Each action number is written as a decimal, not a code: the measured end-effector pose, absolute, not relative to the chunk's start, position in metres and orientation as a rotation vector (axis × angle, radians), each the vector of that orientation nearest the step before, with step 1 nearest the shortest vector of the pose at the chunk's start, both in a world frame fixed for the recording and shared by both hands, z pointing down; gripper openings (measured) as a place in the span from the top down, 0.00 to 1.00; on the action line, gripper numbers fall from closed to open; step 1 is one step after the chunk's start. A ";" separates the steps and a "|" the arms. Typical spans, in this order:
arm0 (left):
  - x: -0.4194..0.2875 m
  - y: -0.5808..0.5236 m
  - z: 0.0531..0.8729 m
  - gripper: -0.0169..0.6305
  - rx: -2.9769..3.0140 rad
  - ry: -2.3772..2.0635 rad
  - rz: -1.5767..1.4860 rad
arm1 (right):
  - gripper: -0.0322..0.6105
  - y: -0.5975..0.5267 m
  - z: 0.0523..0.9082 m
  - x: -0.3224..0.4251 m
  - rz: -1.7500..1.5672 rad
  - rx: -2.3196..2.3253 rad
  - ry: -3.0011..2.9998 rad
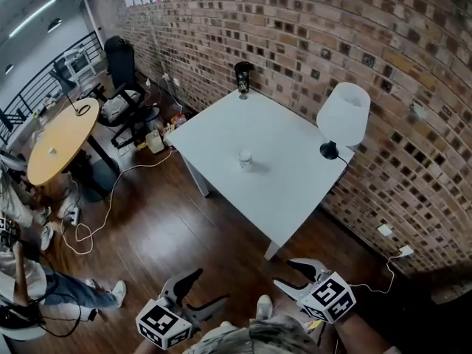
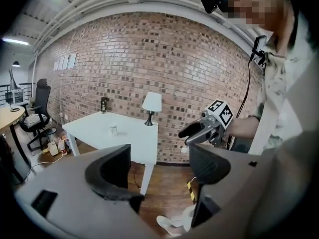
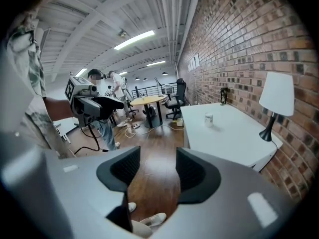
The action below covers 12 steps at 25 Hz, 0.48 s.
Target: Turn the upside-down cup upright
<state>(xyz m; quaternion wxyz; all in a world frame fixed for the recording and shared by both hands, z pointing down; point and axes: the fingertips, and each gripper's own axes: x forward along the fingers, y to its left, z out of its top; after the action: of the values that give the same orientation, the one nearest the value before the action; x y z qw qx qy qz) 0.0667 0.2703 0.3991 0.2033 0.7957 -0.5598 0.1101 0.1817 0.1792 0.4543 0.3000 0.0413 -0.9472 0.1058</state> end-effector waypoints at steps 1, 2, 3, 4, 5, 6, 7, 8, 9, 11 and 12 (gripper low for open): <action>0.069 0.278 0.395 0.40 2.229 -1.559 0.282 | 0.60 0.190 0.452 0.180 0.277 0.105 -2.517; 0.070 0.286 0.392 0.40 2.235 -1.557 0.259 | 0.60 0.201 0.449 0.177 0.271 0.105 -2.521; 0.070 0.295 0.389 0.40 2.237 -1.552 0.240 | 0.59 0.212 0.445 0.175 0.267 0.110 -2.526; 0.069 0.306 0.388 0.40 2.236 -1.546 0.222 | 0.59 0.224 0.441 0.172 0.267 0.118 -2.535; 0.068 0.317 0.386 0.41 2.232 -1.538 0.207 | 0.59 0.237 0.436 0.171 0.269 0.128 -2.545; 0.067 0.330 0.386 0.41 2.230 -1.530 0.201 | 0.59 0.251 0.430 0.170 0.270 0.140 -2.554; 0.065 0.343 0.386 0.41 2.232 -1.524 0.206 | 0.59 0.265 0.426 0.169 0.268 0.151 -2.563; 0.063 0.356 0.386 0.41 2.237 -1.520 0.217 | 0.59 0.279 0.422 0.169 0.265 0.158 -2.568; 0.061 0.370 0.385 0.41 2.241 -1.517 0.225 | 0.59 0.293 0.419 0.168 0.261 0.162 -2.571; 0.058 0.396 0.385 0.41 2.243 -1.499 0.214 | 0.59 0.321 0.416 0.167 0.255 0.163 -2.573; 0.057 0.407 0.385 0.41 2.246 -1.486 0.206 | 0.59 0.333 0.415 0.167 0.257 0.164 -2.574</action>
<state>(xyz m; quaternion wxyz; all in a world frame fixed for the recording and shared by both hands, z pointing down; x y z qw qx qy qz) 0.0567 0.4070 0.3854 0.2187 0.8114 -0.5369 0.0743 0.1669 0.3332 0.4148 0.2715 0.0610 -0.9557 0.0954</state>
